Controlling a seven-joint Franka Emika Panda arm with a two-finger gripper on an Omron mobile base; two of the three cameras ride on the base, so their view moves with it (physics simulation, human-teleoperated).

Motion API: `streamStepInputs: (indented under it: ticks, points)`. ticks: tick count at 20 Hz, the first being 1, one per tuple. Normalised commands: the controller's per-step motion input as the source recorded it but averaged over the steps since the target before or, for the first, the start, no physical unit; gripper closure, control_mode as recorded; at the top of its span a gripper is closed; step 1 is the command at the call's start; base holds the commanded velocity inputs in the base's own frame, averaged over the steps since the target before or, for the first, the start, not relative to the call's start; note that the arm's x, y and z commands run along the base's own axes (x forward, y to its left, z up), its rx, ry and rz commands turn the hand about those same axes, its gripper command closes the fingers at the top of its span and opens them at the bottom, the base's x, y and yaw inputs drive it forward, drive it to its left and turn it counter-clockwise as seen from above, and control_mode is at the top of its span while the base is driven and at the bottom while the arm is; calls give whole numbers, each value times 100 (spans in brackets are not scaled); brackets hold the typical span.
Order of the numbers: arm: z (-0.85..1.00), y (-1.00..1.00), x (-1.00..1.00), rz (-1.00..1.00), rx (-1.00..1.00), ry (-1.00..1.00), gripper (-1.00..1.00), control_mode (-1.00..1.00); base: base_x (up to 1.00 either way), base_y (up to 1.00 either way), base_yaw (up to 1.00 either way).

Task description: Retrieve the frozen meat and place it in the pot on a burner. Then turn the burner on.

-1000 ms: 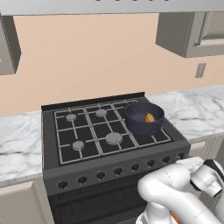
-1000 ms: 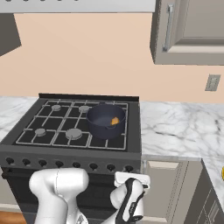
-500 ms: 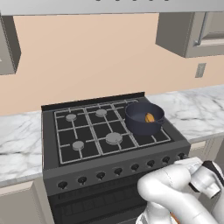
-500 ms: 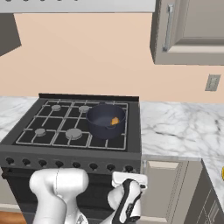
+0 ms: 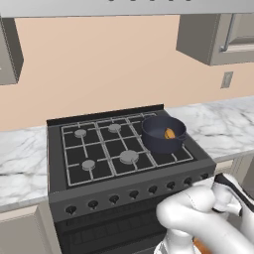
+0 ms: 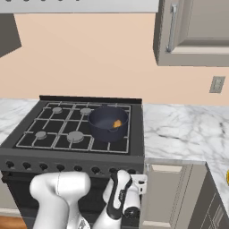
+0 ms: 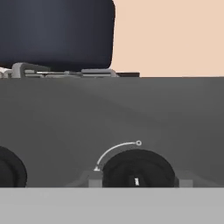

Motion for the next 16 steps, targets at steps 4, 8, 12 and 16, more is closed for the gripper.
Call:
streamStepInputs:
  ticks: [4,8,12,16]
  points:
    - [-46,0,0,90,-16,-27,100,-100,0,0,0]
    - [-61,0,0,93,-15,-23,100,-100,0,0,0]
    - [-67,-2,-3,76,-9,-18,100,-100,0,0,0]
    - [-1,0,-6,2,0,-2,100,-100,0,0,0]
